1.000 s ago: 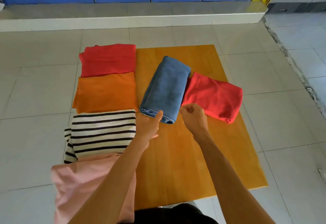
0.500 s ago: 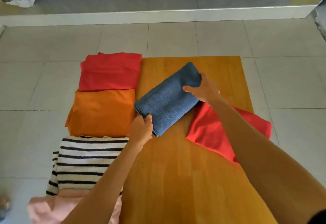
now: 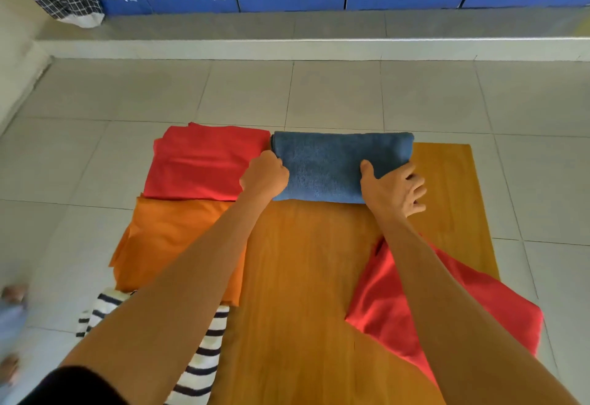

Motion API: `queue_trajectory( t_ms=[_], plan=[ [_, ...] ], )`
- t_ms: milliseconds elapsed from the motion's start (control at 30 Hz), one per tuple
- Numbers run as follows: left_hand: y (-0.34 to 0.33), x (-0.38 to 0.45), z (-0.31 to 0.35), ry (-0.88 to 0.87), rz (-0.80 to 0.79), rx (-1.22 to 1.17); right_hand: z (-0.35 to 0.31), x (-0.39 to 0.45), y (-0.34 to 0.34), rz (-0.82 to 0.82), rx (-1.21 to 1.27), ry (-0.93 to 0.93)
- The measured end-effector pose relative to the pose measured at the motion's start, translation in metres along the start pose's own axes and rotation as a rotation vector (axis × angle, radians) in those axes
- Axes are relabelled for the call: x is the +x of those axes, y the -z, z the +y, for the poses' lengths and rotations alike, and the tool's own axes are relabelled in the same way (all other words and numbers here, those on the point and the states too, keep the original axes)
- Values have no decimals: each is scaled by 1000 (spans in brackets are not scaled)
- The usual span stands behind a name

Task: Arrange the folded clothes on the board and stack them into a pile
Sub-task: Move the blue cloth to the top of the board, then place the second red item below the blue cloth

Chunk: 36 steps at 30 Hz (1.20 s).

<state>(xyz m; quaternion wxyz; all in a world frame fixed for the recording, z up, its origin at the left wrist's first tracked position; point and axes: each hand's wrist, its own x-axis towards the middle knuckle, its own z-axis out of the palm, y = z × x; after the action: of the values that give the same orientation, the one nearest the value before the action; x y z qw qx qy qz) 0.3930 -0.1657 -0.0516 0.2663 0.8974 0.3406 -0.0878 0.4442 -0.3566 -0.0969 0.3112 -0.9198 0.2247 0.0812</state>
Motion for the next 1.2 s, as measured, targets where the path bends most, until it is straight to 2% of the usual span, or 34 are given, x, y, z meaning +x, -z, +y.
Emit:
queue_trajectory(
  t_ms=[133, 267, 400, 533, 600, 733, 800, 867, 967, 1033, 1200],
  plan=[
    [3, 11, 5, 35, 87, 52, -10, -4, -11, 47, 21, -35],
    [-3, 6, -5, 29, 113, -122, -16, 0, -7, 5, 23, -51],
    [-13, -18, -18, -41, 163, -324, -15, 3, 8, -103, 15, 0],
    [-31, -74, -22, -81, 234, -396, 6, 6, 40, -236, 20, 98],
    [-43, -106, -19, -75, 161, -373, 30, -1, 66, -221, 13, 102],
    [-85, -153, -11, -121, -165, -366, 109, -34, 127, -39, 25, -4],
    [-101, -166, 0, -166, -218, -327, 152, -57, 153, 80, 45, -90],
    [-112, -176, 15, -155, -263, -238, 192, -81, 166, 126, 23, -207],
    [-127, -189, 33, -112, -313, -114, 229, -107, 159, 20, 119, -371],
    [-136, -196, 34, -111, -322, -127, 229, -117, 146, -64, 187, -404],
    [-113, -186, 5, -43, -296, -417, 195, -119, 121, -112, 331, -237]
  ],
)
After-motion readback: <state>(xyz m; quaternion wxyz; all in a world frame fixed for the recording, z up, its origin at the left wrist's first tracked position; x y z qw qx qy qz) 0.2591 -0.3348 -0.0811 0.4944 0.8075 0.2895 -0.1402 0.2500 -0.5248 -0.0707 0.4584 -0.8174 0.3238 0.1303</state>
